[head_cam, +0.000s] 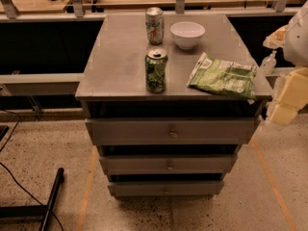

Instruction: Knock green can over

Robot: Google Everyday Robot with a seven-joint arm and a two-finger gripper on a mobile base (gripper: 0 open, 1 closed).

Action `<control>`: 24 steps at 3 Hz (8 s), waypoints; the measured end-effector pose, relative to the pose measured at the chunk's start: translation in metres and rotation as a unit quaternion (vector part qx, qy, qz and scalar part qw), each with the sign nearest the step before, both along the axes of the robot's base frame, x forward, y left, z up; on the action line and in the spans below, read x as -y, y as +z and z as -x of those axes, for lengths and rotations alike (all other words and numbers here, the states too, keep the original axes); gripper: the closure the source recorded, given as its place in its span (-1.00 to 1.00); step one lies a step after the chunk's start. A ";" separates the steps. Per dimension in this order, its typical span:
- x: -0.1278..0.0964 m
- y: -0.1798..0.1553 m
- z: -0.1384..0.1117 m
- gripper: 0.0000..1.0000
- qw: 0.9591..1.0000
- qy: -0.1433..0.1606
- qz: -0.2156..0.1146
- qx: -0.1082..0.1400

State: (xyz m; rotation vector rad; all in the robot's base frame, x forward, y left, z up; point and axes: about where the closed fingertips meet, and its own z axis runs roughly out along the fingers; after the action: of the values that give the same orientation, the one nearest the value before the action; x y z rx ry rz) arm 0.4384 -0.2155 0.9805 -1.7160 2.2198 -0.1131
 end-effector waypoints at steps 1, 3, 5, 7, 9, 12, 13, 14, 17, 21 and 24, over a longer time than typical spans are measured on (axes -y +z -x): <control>0.000 0.000 0.000 -1.00 1.000 0.000 0.000 0.000; -0.019 0.041 -0.058 -1.00 0.985 0.024 -0.126 0.120; -0.032 0.073 -0.116 -1.00 0.963 0.015 -0.176 0.204; -0.043 0.071 -0.151 -1.00 0.949 -0.002 -0.228 0.217; -0.075 0.023 -0.242 -1.00 0.907 -0.074 -0.358 0.210; -0.108 -0.029 -0.219 -1.00 0.861 -0.017 -0.495 0.116; -0.141 -0.042 -0.203 -1.00 0.838 0.026 -0.539 0.082; -0.168 -0.051 -0.189 -1.00 0.842 0.065 -0.530 0.079; -0.191 -0.056 -0.194 -1.00 0.821 0.064 -0.561 0.088; -0.206 -0.059 -0.198 -0.01 0.803 0.054 -0.586 0.094; -0.211 -0.003 -0.203 1.00 0.844 0.064 -0.526 0.081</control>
Offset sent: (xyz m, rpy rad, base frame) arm 0.0286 -0.0003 0.0226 0.2403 -0.1499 0.0634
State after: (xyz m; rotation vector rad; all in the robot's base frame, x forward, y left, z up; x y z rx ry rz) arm 0.6417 -0.0040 0.9778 -1.1210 1.5023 0.8105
